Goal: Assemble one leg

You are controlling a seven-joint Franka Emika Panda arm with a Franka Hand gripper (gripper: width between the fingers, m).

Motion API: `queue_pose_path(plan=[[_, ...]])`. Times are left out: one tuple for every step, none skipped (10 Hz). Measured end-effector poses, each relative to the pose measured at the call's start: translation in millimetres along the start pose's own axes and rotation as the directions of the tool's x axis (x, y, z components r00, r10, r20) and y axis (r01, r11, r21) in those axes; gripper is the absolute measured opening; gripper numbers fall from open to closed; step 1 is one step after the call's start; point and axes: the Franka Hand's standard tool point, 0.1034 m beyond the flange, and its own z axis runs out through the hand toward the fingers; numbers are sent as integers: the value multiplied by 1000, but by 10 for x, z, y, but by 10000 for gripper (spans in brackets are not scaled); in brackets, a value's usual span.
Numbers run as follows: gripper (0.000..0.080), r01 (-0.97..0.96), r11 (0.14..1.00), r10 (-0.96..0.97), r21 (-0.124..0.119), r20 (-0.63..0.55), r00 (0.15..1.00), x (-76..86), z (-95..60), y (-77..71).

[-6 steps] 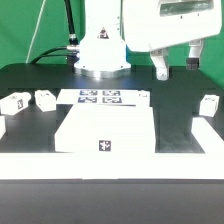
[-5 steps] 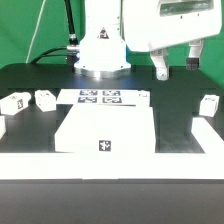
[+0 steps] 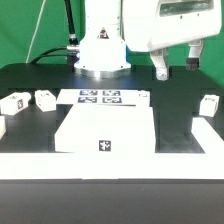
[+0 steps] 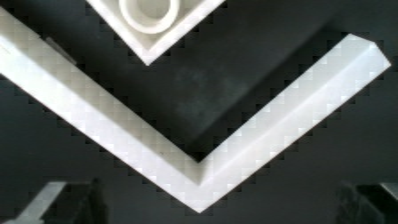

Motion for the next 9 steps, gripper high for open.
queue_pose_path(plan=[[650, 0, 1000, 0, 0, 0, 1000, 0, 0, 0], [650, 0, 1000, 0, 0, 0, 1000, 0, 0, 0], [650, 0, 1000, 0, 0, 0, 1000, 0, 0, 0], [650, 0, 1000, 0, 0, 0, 1000, 0, 0, 0], [650, 0, 1000, 0, 0, 0, 1000, 0, 0, 1], [650, 0, 1000, 0, 0, 0, 1000, -1, 0, 1], [650, 0, 1000, 0, 0, 0, 1000, -1, 0, 1], [650, 0, 1000, 0, 0, 0, 1000, -1, 0, 1], [650, 0, 1000, 0, 0, 0, 1000, -1, 0, 1]])
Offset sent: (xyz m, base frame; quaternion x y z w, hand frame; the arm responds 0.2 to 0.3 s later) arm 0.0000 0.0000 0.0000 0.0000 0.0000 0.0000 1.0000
